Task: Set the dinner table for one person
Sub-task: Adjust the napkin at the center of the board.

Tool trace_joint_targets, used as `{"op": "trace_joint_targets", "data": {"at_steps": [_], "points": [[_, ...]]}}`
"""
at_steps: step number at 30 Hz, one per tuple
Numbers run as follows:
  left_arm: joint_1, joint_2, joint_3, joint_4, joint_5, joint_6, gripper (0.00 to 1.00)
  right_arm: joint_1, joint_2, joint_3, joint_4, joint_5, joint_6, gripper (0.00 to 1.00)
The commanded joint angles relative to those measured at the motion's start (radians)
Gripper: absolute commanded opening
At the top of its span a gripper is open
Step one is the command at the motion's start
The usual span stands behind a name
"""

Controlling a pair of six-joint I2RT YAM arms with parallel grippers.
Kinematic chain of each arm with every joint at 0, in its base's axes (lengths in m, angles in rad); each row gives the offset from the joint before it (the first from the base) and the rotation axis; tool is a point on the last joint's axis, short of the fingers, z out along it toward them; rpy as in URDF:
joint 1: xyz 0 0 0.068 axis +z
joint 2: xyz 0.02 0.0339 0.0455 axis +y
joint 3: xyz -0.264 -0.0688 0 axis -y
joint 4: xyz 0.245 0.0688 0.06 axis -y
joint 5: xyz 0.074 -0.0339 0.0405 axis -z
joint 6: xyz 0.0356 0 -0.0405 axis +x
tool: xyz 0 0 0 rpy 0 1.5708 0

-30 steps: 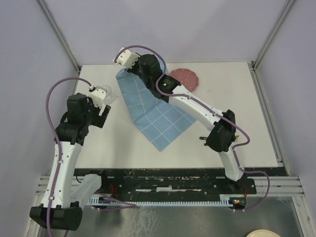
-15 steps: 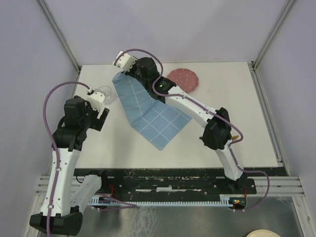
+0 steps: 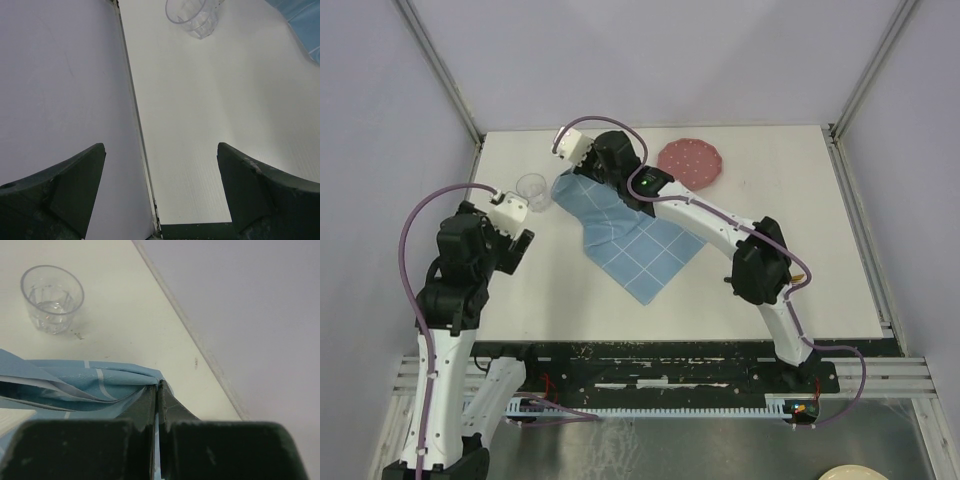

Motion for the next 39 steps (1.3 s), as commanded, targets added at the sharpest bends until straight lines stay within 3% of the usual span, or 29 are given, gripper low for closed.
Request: {"op": "trace_joint_targets", "data": {"at_steps": [1,5,17,25,36,38,39], "points": [[-0.002,0.014,-0.007,0.024,-0.011,0.046,0.99,0.010,-0.114,-0.021,-0.038,-0.075,0.030,0.02],[-0.002,0.033,-0.018,0.052,0.011,0.028,0.99,0.019,-0.107,-0.014,0.012,-0.060,-0.036,0.02],[-0.002,0.030,-0.016,0.042,-0.003,0.009,0.99,0.016,0.216,0.393,0.167,0.057,-0.196,0.02],[-0.002,-0.018,-0.013,-0.023,-0.040,0.026,0.99,0.017,0.250,0.298,0.261,0.041,-0.164,0.02],[-0.002,-0.027,0.003,-0.065,-0.051,0.016,0.99,0.016,0.352,0.399,0.362,0.066,-0.100,0.02],[-0.002,-0.028,0.005,-0.072,-0.050,0.013,0.99,0.016,0.356,0.393,0.398,0.071,-0.087,0.09],[-0.002,-0.030,0.005,-0.073,-0.051,0.012,0.99,0.016,0.357,0.394,0.407,0.076,-0.083,0.24]]}}
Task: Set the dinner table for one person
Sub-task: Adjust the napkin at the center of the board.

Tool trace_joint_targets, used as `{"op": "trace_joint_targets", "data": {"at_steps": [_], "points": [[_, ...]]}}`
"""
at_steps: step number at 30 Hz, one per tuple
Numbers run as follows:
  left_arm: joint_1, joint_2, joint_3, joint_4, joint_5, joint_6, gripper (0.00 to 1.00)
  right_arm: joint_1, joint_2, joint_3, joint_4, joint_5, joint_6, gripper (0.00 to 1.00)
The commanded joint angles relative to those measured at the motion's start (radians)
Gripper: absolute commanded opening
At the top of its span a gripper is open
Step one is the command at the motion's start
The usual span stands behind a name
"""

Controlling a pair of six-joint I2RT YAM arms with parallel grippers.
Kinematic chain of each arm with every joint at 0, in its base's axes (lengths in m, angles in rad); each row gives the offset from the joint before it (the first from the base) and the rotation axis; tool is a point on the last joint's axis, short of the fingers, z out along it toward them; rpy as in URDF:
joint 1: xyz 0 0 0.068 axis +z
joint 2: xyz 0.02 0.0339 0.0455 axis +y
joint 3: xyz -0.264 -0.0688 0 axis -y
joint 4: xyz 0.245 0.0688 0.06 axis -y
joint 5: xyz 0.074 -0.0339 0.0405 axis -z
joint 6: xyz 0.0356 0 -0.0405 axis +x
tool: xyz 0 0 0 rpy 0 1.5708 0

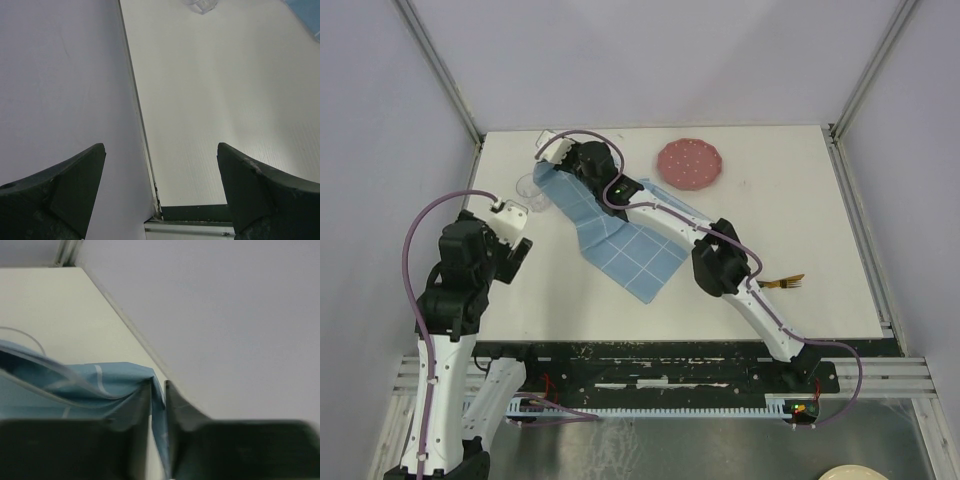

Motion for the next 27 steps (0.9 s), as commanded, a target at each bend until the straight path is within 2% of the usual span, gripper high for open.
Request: {"op": "trace_joint_targets", "data": {"at_steps": [1,3,6,10,12,19,21,23,26,27], "points": [[0.000,-0.006,0.020,-0.007,-0.009,0.004,0.99,-0.001,-0.003,0.060,0.164,0.027,0.044,0.41],[-0.001,-0.011,0.013,-0.007,-0.006,0.002,0.99,-0.001,-0.005,0.054,0.184,0.052,0.042,0.61],[-0.001,-0.013,0.000,-0.005,0.005,0.000,0.99,-0.001,-0.026,0.047,0.169,0.088,0.036,0.75],[-0.001,-0.011,-0.019,0.021,0.015,0.009,0.99,-0.012,-0.107,-0.011,0.130,0.144,0.052,0.75],[-0.002,-0.009,-0.028,0.040,0.017,0.024,0.99,-0.032,-0.167,-0.043,0.053,0.170,0.110,0.75],[-0.001,-0.003,-0.050,0.093,0.041,0.038,0.99,-0.093,-0.471,-0.230,-0.389,0.086,0.187,0.72],[-0.001,-0.002,-0.058,0.105,0.052,0.031,0.99,-0.101,-0.568,-0.295,-0.571,0.022,0.203,0.67],[-0.001,0.000,-0.063,0.118,0.064,0.024,0.99,-0.109,-0.661,-0.378,-0.674,-0.035,0.232,0.59],[-0.001,0.007,-0.064,0.129,0.080,0.019,0.99,-0.115,-0.775,-0.489,-0.792,-0.117,0.235,0.22],[-0.001,0.011,-0.062,0.135,0.082,0.019,0.99,-0.114,-0.802,-0.528,-0.825,-0.150,0.225,0.04]]}}
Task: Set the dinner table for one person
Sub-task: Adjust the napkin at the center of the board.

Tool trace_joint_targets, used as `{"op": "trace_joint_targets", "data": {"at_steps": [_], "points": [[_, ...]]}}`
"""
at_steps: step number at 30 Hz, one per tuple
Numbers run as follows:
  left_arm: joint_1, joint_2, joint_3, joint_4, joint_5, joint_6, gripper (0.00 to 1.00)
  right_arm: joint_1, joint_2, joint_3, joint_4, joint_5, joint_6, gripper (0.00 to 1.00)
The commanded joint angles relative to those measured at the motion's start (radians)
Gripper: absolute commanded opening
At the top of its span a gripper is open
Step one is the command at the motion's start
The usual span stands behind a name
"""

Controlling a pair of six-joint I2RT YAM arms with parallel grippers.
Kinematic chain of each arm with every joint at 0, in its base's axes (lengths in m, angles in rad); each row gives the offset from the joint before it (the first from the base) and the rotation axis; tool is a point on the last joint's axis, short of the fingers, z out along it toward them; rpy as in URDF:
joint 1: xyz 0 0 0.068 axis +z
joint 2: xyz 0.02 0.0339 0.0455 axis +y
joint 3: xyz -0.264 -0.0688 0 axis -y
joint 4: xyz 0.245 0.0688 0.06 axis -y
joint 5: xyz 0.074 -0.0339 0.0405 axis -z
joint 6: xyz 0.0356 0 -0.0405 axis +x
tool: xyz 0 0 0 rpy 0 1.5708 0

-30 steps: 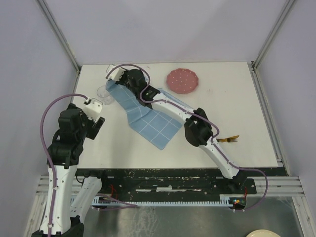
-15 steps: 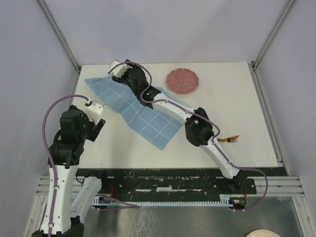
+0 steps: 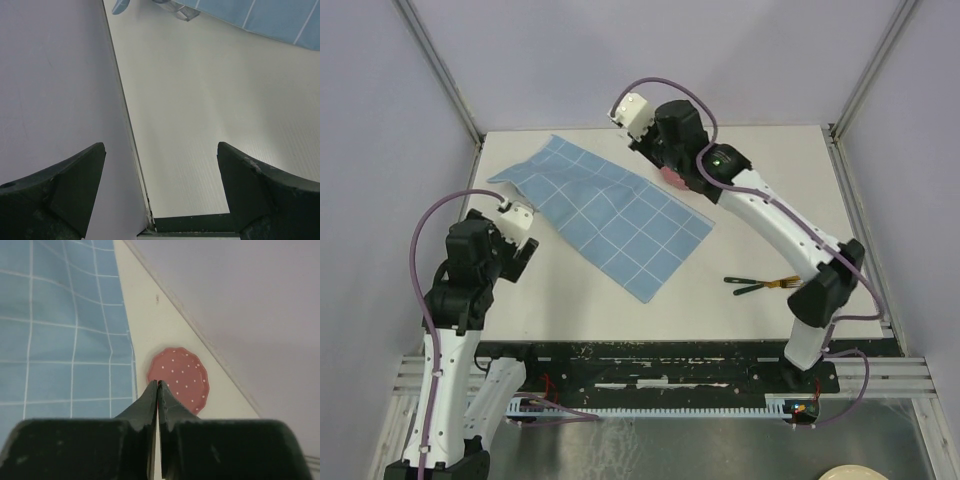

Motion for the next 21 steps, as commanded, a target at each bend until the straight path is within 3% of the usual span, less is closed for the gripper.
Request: {"op": "trace_joint_targets", "data": {"at_steps": [1,9,21], "points": [[-0.001,0.010,0.002,0.083,0.037,0.018,0.99,0.014,-0.137,-0.120,-0.266,-0.178,0.012,0.02],[-0.001,0.036,0.021,0.111,0.044,-0.009,0.99,0.006,-0.068,-0.111,-0.479,-0.415,0.090,0.02],[-0.001,-0.032,0.037,0.044,-0.005,0.007,0.99,0.005,0.278,0.210,-0.733,-0.514,0.114,0.02]]}}
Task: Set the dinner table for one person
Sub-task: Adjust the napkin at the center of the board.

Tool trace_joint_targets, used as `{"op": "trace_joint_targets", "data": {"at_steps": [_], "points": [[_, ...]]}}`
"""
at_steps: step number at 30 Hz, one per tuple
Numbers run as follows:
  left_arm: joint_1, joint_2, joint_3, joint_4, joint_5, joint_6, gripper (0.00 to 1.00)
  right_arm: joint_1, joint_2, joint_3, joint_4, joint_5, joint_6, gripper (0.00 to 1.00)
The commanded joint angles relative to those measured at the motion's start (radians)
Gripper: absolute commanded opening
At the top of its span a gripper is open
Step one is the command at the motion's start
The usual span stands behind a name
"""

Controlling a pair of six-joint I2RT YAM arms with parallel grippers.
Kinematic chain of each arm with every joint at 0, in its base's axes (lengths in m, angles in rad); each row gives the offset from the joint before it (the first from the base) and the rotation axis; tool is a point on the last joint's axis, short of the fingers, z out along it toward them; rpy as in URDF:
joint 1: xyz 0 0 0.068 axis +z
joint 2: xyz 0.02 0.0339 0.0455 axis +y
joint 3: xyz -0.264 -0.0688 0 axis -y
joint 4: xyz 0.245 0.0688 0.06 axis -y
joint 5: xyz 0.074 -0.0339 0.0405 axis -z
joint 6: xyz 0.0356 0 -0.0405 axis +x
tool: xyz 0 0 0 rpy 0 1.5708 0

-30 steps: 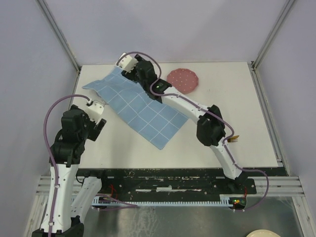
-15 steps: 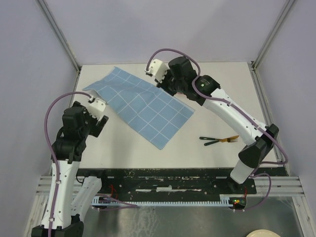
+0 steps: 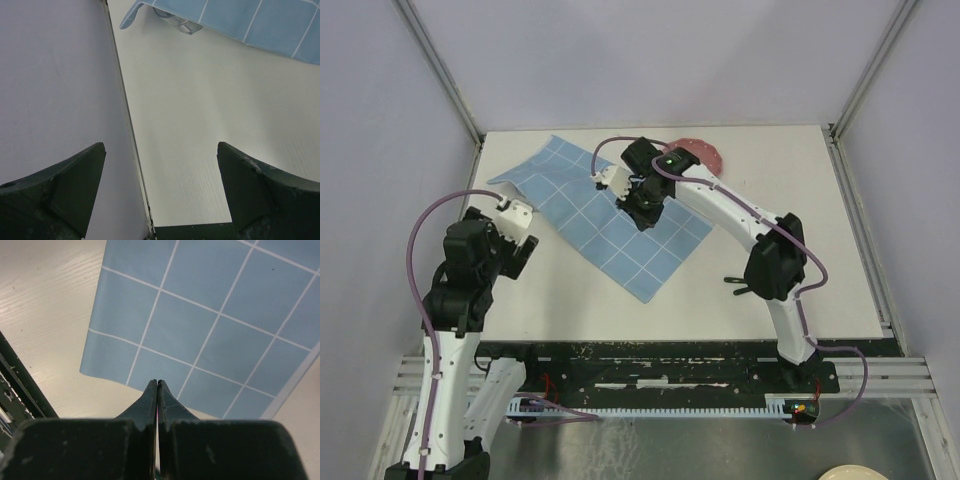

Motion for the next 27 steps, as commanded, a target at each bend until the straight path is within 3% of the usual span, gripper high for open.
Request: {"op": "trace_joint_targets", "data": {"at_steps": [1,9,27], "points": [[-0.001,-0.033,0.041,-0.009,-0.032,0.009,0.99,-0.002,0.081,0.153,-0.103,-0.053,0.031,0.02],[-0.001,-0.066,0.051,-0.039,-0.067,0.002,0.99,-0.001,0.267,0.297,-0.203,-0.009,0.031,0.02],[-0.001,-0.032,0.086,-0.056,-0.066,0.005,0.99,-0.002,0.410,0.313,-0.174,0.051,0.039,0.02]]}}
